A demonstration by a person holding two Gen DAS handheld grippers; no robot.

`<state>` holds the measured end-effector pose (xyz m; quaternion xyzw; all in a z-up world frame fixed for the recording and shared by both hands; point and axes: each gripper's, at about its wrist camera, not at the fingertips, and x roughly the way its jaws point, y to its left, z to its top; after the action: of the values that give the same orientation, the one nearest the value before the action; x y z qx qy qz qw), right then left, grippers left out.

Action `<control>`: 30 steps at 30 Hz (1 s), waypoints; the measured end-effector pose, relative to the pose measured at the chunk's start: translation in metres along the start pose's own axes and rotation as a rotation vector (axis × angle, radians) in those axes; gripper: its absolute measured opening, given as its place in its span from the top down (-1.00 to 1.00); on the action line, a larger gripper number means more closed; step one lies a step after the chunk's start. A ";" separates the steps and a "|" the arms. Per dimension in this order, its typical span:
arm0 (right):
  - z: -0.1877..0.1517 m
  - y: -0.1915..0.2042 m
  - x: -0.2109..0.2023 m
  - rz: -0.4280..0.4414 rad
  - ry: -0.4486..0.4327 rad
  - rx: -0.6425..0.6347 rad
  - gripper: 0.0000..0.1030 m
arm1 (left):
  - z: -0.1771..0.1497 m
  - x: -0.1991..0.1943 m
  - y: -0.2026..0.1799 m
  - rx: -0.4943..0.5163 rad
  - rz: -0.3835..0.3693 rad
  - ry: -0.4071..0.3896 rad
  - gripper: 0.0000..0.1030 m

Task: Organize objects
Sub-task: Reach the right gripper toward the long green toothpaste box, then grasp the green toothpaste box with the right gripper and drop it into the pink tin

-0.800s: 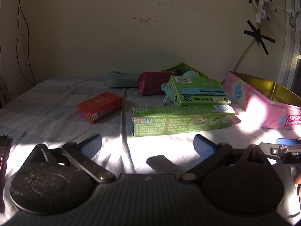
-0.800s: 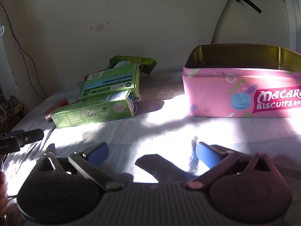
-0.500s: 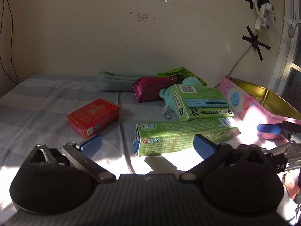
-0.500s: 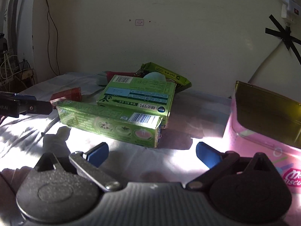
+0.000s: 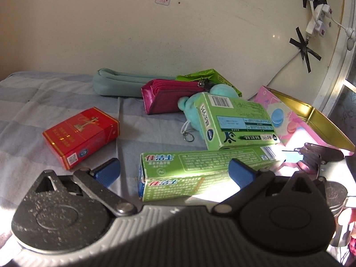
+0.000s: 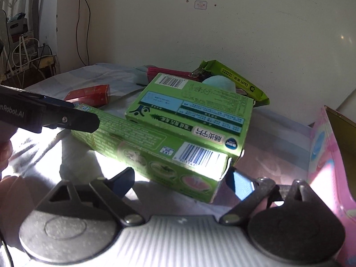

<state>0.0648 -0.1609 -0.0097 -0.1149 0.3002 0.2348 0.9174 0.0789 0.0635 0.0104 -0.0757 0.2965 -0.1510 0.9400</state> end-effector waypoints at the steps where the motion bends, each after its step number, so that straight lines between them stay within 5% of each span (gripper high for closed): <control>1: 0.001 0.001 0.001 -0.005 0.004 -0.006 -0.76 | 0.000 0.004 -0.001 -0.002 -0.016 0.014 -1.00; 7: -0.002 -0.002 -0.004 -0.010 -0.010 0.009 -0.52 | -0.007 0.000 -0.018 0.074 0.020 -0.003 -0.94; 12: -0.011 0.002 -0.020 -0.013 -0.015 0.046 -0.52 | -0.015 -0.014 -0.028 0.107 0.018 -0.007 -0.94; 21: -0.053 0.004 -0.083 -0.048 -0.012 0.077 -0.52 | -0.052 -0.039 -0.079 0.201 -0.058 0.036 -0.92; 30: -0.097 -0.018 -0.153 -0.172 -0.045 0.203 -0.47 | -0.057 -0.042 -0.146 0.339 -0.176 0.036 -0.92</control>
<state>-0.0828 -0.2662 0.0069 -0.0413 0.2907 0.1263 0.9475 -0.0223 -0.0634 0.0202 0.0608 0.2760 -0.2819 0.9169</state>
